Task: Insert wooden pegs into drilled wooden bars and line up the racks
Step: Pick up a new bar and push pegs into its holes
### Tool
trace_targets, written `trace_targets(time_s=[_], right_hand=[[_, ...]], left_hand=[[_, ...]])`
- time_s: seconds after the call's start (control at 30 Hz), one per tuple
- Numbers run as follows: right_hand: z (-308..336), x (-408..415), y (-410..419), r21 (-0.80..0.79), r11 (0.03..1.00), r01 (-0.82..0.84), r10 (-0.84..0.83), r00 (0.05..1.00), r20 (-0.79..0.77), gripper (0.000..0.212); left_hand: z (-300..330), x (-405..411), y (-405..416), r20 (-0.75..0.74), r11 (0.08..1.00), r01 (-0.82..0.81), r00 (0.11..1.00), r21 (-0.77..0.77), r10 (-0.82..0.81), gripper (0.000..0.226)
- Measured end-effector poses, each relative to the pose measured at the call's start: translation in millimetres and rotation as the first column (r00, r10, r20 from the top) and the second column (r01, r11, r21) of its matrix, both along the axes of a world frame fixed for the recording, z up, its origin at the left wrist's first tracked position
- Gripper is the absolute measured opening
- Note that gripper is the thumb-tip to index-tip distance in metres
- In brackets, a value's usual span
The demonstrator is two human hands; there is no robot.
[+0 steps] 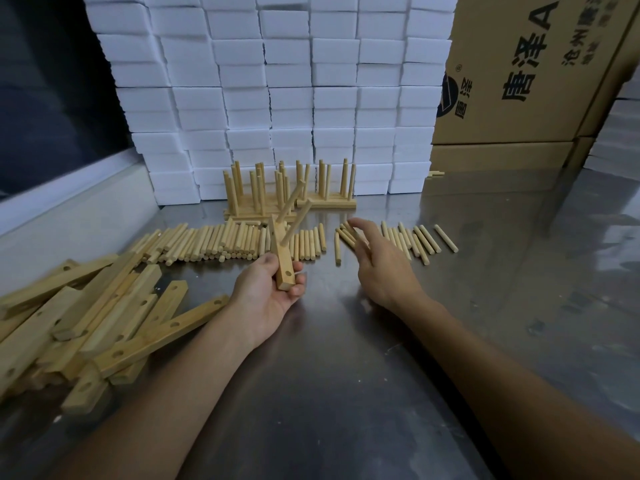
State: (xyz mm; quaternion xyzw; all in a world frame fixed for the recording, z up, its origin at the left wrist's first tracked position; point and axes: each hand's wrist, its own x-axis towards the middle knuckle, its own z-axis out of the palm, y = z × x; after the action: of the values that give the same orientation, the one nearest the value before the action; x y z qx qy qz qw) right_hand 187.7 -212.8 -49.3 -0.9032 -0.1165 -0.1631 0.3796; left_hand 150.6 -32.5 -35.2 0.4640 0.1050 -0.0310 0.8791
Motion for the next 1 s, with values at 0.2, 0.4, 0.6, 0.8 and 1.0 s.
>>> trace_targets(time_s=[0.2,0.4,0.6,0.8,1.0], right_hand=[[0.0,-0.2,2.1,0.011,0.999,0.035,-0.036,0.999,0.027,0.042],[1.7,-6.1,6.8,0.085,0.996,0.019,-0.025,0.997,0.067,0.029],[10.4,-16.8,23.9,0.573,0.816,-0.079,0.094,0.996,0.003,0.003],[20.9,-21.1,27.4,0.838,0.539,-0.083,0.288,0.953,-0.091,0.02],[16.0,-28.8,34.2,0.735,0.65,-0.195,0.405,0.907,-0.118,0.014]], left_hand=[[0.4,-1.2,0.1,0.004,1.0,0.002,1.0,0.015,-0.002,0.028],[0.7,0.1,-0.2,0.006,1.0,0.002,1.0,0.0,-0.002,0.027],[-0.5,2.1,-1.4,0.014,1.0,-0.009,1.0,0.001,0.009,0.026],[-0.7,4.5,-2.2,0.018,1.0,-0.014,1.0,0.018,0.014,0.025],[-3.4,6.7,-1.8,0.014,0.999,-0.009,1.0,0.048,0.009,0.039]])
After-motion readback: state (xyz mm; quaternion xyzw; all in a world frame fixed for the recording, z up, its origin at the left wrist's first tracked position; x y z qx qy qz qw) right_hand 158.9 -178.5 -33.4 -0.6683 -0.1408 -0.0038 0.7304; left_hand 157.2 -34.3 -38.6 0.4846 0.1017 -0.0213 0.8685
